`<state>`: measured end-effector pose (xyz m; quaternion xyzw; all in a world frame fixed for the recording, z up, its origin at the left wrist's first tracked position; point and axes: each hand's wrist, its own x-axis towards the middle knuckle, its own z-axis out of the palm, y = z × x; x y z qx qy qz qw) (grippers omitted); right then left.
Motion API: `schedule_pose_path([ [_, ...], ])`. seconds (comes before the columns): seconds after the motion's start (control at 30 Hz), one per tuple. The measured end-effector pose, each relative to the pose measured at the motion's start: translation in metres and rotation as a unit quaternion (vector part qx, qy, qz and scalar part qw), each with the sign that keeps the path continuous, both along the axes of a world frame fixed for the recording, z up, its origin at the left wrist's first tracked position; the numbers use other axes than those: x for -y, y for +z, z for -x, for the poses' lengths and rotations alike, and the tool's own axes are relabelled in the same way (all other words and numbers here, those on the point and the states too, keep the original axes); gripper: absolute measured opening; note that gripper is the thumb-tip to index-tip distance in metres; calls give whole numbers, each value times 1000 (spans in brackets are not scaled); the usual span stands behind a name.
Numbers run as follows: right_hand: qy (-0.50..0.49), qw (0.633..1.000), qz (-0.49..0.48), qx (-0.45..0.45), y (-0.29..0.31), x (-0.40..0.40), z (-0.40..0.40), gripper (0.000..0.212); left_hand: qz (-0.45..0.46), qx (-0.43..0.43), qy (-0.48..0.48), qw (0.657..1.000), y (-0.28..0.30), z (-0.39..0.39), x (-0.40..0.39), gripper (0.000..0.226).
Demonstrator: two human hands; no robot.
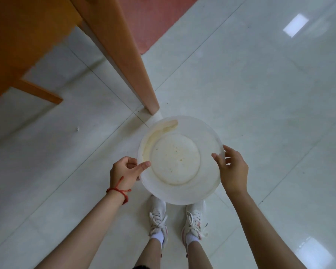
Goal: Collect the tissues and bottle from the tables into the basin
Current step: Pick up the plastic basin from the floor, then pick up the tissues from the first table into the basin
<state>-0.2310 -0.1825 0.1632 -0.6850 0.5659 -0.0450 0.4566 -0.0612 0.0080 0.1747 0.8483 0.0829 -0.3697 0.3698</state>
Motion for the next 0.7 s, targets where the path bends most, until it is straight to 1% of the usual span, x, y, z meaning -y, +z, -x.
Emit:
schedule_pose_path([
  [0.3,-23,999,-6,28,143,13,26,27,68,-14,-12,998,132,11,9,26],
  [0.4,-21,999,-9,30,183,15,32,29,91,-8,-24,996,170,13,9,29],
  [0.5,-15,999,-12,39,221,16,37,32,113,-4,-31,993,211,16,6,39],
  [0.6,-13,998,-15,53,258,13,42,32,127,16,-45,991,249,21,1,30],
  [0.7,-15,998,-11,60,291,7,44,33,137,34,-57,988,281,25,-7,32],
])
